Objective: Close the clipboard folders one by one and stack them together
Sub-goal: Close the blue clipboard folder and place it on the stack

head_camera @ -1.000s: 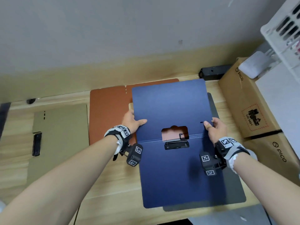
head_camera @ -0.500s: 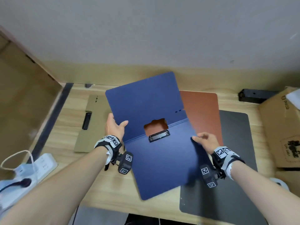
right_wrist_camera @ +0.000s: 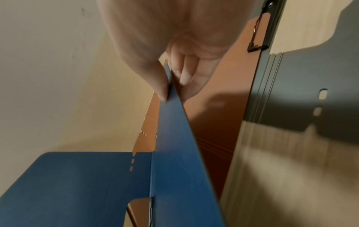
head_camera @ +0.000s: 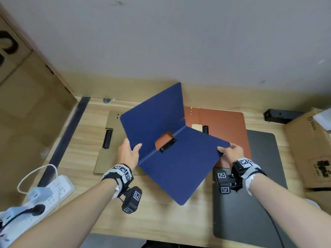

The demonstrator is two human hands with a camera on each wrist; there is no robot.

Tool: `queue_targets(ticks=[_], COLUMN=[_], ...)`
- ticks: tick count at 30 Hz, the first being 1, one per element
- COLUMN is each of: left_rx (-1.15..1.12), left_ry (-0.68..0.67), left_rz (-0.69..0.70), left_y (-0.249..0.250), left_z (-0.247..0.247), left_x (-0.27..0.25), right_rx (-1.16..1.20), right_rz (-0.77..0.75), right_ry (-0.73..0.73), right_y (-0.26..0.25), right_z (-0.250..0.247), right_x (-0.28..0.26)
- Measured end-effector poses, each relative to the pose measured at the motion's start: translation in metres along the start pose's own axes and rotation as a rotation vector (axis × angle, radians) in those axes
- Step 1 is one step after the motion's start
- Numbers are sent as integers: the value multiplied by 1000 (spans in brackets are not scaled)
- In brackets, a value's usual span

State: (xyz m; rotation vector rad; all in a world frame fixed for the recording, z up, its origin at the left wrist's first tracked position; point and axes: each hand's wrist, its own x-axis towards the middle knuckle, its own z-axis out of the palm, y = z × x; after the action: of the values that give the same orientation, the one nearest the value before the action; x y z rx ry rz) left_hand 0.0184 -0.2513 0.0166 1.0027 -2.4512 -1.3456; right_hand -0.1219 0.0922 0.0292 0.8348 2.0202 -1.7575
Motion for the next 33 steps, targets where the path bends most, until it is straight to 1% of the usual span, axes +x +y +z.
queue_targets(ticks=[4, 6, 8, 11, 14, 17, 20, 22, 25, 30, 33], left_rx=[148, 276, 395, 432, 517, 613, 719, 801, 940, 1055, 1099], left_ry=[-211, -305, -345, -450, -512, -565, -616, -645, -699, -775, -792], left_rz=[135, 210, 293, 460, 541, 589, 603, 609, 655, 659, 654], left_y=[-4, 0, 11, 23, 26, 29, 36, 47, 57, 67, 71], left_z=[4, 7, 11, 16, 25, 37, 51, 59, 72, 93, 103], left_x=[-19, -29, -41, -57, -67, -78, -84, -89, -95, -107, -111], right_rx=[35, -25, -80, -122, -129, -124, -79, -81, -88, -181, -187], right_rz=[26, 20, -2, -26, -28, -16, 34, 59, 60, 7, -57], right_ry=[-100, -152, -214, -289, -330, -304, -263, -263, -274, -344, -333], right_y=[-1, -2, -7, -14, -21, -22, -19, -18, -16, -9, -4], right_z=[5, 5, 2, -6, -17, -26, -34, -40, -49, -58, -58], right_x=[-10, -18, -27, -34, -33, -30, -26, -24, -23, -23, -21])
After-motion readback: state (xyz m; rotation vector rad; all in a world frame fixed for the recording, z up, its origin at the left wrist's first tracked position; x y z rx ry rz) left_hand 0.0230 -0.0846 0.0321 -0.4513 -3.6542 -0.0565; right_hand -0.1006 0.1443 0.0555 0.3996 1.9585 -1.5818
